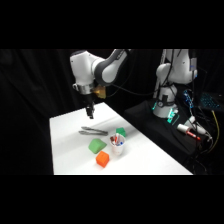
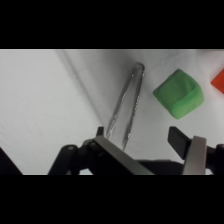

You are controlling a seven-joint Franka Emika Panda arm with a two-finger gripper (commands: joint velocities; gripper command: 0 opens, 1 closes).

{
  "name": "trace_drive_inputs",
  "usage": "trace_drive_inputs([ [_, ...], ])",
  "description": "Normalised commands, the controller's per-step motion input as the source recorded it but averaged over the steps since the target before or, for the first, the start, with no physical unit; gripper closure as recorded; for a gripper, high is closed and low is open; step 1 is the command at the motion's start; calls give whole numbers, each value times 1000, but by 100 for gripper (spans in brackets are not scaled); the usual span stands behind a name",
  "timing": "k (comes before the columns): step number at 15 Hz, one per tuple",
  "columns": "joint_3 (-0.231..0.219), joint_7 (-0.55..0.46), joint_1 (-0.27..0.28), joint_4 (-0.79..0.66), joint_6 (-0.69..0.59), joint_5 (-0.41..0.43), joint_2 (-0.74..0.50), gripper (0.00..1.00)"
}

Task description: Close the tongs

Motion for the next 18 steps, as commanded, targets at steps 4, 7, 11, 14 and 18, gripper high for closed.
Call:
trace_drive_inputs([
  [4, 15, 20, -23, 110, 172, 200, 166, 0],
  [7, 17, 2, -11, 100, 205, 162, 185, 0],
  [11, 20, -22, -19, 109, 198, 162, 189, 0],
  [14, -1, 3, 3, 161, 177, 113, 205, 0],
  [18, -28, 14, 12, 168, 169, 86, 181, 0],
])
